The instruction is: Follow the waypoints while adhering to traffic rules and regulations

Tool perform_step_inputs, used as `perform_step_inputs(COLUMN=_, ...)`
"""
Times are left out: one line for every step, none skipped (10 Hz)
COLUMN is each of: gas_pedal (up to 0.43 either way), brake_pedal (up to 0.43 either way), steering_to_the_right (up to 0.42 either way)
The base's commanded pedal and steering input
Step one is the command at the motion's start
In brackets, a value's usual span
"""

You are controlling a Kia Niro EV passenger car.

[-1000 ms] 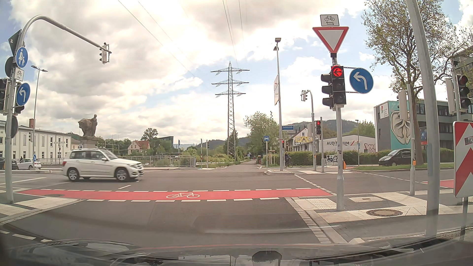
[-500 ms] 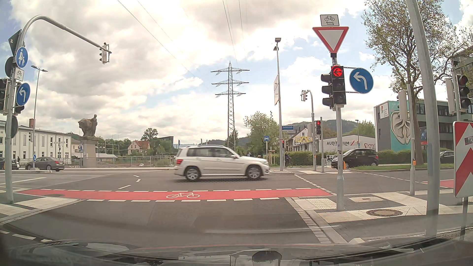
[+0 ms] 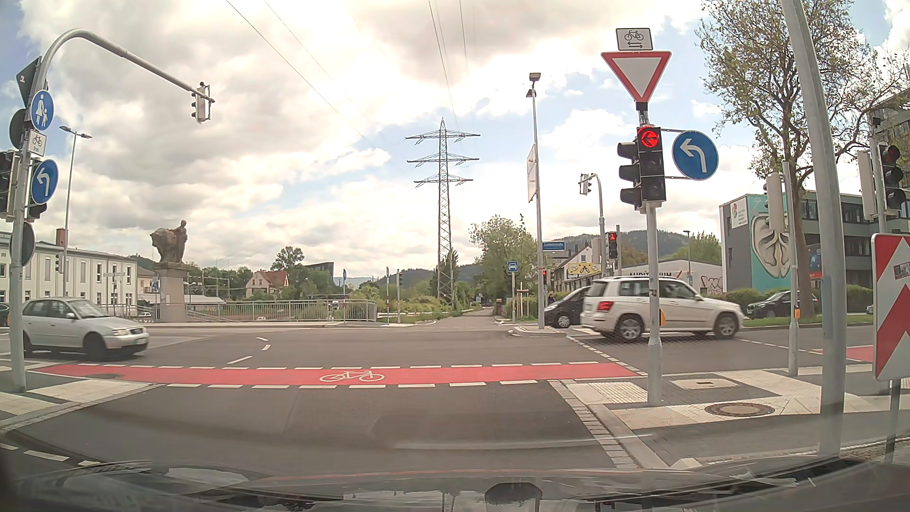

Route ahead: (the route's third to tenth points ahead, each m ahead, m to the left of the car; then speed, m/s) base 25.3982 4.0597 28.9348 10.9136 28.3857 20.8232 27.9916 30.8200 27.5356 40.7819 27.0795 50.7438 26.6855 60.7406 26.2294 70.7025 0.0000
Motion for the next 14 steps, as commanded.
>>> perform_step_inputs(gas_pedal=0.0, brake_pedal=0.25, steering_to_the_right=-0.004)
perform_step_inputs(gas_pedal=0.0, brake_pedal=0.25, steering_to_the_right=-0.004)
perform_step_inputs(gas_pedal=0.0, brake_pedal=0.244, steering_to_the_right=-0.004)
perform_step_inputs(gas_pedal=0.0, brake_pedal=0.25, steering_to_the_right=-0.004)
perform_step_inputs(gas_pedal=0.0, brake_pedal=0.25, steering_to_the_right=-0.004)
perform_step_inputs(gas_pedal=0.0, brake_pedal=0.25, steering_to_the_right=-0.004)
perform_step_inputs(gas_pedal=0.0, brake_pedal=0.25, steering_to_the_right=-0.004)
perform_step_inputs(gas_pedal=0.0, brake_pedal=0.25, steering_to_the_right=-0.004)
perform_step_inputs(gas_pedal=0.0, brake_pedal=0.25, steering_to_the_right=-0.004)
perform_step_inputs(gas_pedal=0.0, brake_pedal=0.25, steering_to_the_right=-0.004)
perform_step_inputs(gas_pedal=0.0, brake_pedal=0.25, steering_to_the_right=-0.004)
perform_step_inputs(gas_pedal=0.0, brake_pedal=0.25, steering_to_the_right=-0.004)
perform_step_inputs(gas_pedal=0.0, brake_pedal=0.25, steering_to_the_right=-0.004)
perform_step_inputs(gas_pedal=0.0, brake_pedal=0.244, steering_to_the_right=-0.004)
